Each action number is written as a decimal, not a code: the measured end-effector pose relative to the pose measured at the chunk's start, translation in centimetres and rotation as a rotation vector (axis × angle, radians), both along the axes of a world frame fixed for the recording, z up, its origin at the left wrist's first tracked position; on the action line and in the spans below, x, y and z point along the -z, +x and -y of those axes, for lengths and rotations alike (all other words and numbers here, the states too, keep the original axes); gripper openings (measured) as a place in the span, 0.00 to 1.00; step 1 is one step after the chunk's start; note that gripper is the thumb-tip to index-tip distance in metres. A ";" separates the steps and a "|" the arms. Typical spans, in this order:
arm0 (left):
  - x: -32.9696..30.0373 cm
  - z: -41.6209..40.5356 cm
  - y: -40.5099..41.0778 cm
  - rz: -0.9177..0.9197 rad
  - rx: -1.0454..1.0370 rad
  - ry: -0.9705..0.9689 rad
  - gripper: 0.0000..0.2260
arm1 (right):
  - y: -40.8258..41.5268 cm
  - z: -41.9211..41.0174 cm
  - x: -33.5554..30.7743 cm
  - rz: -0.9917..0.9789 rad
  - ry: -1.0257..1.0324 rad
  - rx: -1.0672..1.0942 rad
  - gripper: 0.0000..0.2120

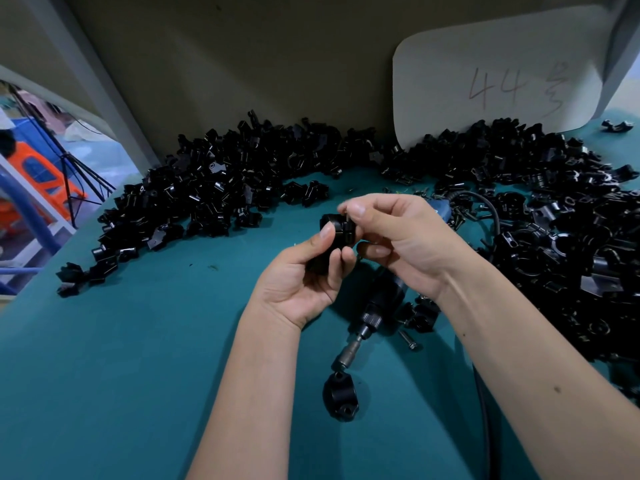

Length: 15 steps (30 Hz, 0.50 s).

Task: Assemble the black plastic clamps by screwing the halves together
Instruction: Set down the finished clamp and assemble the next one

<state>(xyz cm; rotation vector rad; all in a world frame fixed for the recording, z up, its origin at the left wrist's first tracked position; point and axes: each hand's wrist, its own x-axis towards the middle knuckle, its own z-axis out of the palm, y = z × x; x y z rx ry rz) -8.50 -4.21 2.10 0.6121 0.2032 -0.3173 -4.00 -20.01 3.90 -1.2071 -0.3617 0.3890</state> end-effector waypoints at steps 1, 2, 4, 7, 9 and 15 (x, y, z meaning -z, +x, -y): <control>0.1 0.1 0.0 -0.002 -0.013 0.010 0.11 | 0.0 -0.1 -0.1 0.006 -0.010 0.017 0.06; 0.1 0.1 0.0 0.002 -0.026 0.021 0.07 | -0.1 -0.2 -0.2 0.008 -0.015 0.029 0.06; 0.1 0.2 0.0 0.018 -0.054 0.054 0.06 | 0.0 -0.3 -0.2 0.004 -0.007 0.051 0.09; 0.1 0.0 0.1 0.042 -0.085 0.122 0.05 | -0.1 -0.3 0.0 0.039 0.007 0.038 0.03; 0.0 -0.1 0.0 0.049 -0.077 0.160 0.05 | -0.1 -0.3 0.2 0.051 0.000 0.007 0.06; 0.3 -0.2 0.1 0.144 -0.054 0.276 0.07 | 0.1 -0.1 0.1 -0.043 0.022 -0.007 0.08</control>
